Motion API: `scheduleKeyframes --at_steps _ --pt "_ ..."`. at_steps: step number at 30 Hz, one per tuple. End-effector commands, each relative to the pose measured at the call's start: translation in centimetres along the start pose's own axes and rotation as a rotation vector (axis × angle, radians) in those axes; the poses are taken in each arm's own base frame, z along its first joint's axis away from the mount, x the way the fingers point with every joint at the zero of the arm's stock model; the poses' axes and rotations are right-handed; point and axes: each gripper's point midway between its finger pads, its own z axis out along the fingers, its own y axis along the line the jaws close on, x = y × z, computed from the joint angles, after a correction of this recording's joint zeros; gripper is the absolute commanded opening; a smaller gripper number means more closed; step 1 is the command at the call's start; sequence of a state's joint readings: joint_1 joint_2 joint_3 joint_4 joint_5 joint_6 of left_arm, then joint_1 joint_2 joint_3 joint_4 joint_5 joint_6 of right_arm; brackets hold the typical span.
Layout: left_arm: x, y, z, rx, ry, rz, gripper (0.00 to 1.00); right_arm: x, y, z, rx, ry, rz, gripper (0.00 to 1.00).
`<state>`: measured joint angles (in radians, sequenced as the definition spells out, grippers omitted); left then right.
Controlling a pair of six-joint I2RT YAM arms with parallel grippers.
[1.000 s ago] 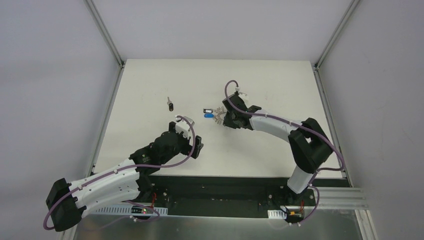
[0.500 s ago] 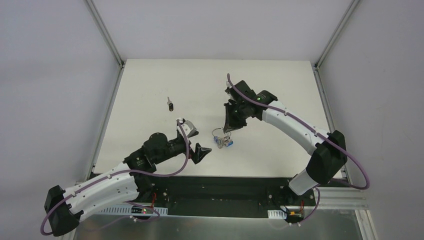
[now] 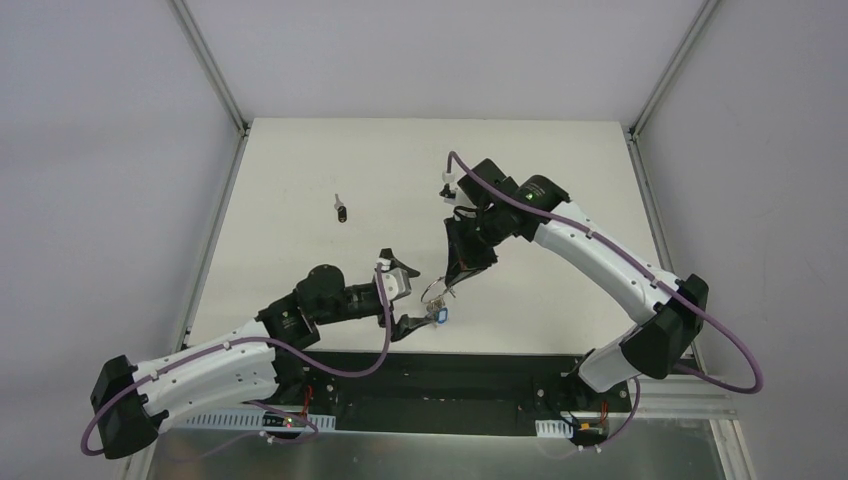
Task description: Put the keys on the keyring
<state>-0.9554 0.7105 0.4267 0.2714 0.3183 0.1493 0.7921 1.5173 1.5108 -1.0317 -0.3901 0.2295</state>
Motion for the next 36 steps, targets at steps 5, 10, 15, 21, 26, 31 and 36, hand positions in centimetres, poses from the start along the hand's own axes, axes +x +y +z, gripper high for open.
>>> scheduleKeyframes --at_steps 5,10,15,21,26,31,36 --pt "-4.2 -1.5 1.6 0.097 -0.089 0.149 0.99 1.7 3.2 -2.1 -0.063 0.044 -0.043 0.00" --pt "-4.7 -1.4 2.0 0.094 -0.094 0.178 0.99 2.1 3.6 -2.2 -0.074 0.054 -0.050 0.00" --pt "-5.2 -1.2 2.3 0.083 -0.107 0.197 0.99 2.4 4.0 -2.1 -0.092 0.061 -0.052 0.00" --pt "-5.4 -1.0 2.9 0.075 -0.107 0.205 0.94 2.6 4.5 -2.2 -0.110 0.061 -0.060 0.00" --pt "-5.7 -1.1 3.1 0.084 -0.112 0.206 0.76 2.9 4.5 -2.3 -0.120 0.063 -0.062 0.00" --pt "-5.9 -1.3 3.5 0.097 -0.111 0.201 0.61 3.0 4.6 -2.5 -0.126 0.057 -0.068 0.00" --pt "-5.9 -1.3 3.8 0.101 -0.106 0.201 0.45 3.3 4.7 -2.4 -0.139 0.062 -0.070 0.00"
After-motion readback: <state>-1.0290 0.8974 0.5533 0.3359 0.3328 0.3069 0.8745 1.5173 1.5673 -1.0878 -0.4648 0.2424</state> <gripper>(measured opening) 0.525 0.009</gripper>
